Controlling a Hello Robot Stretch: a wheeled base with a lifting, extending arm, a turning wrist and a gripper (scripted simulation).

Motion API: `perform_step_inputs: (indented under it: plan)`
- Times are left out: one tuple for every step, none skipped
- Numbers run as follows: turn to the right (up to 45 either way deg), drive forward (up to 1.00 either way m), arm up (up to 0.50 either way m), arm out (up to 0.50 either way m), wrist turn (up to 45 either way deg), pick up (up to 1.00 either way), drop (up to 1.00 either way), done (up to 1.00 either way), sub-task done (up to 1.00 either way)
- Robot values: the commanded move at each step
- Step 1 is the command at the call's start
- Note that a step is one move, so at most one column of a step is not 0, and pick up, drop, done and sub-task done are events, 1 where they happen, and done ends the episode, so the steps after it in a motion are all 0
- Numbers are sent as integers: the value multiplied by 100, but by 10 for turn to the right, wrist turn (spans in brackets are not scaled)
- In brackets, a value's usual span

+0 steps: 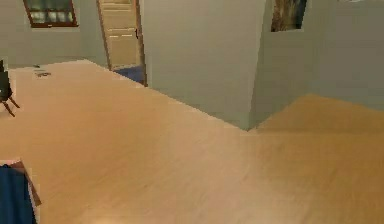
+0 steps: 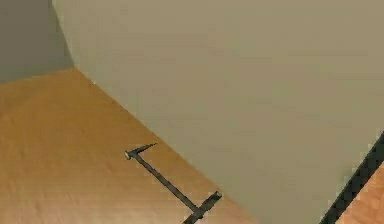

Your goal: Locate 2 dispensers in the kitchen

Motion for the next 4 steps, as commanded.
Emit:
perform_step_inputs:
  plan:
    - [240, 0, 0, 0, 0, 0, 0, 0, 0]
    - [0, 5, 0, 0, 0, 0, 0, 0, 0]
    - [-420, 0, 0, 0, 0, 0, 0, 0, 0]
    - [0, 65, 0, 0, 0, 0, 0, 0, 0]
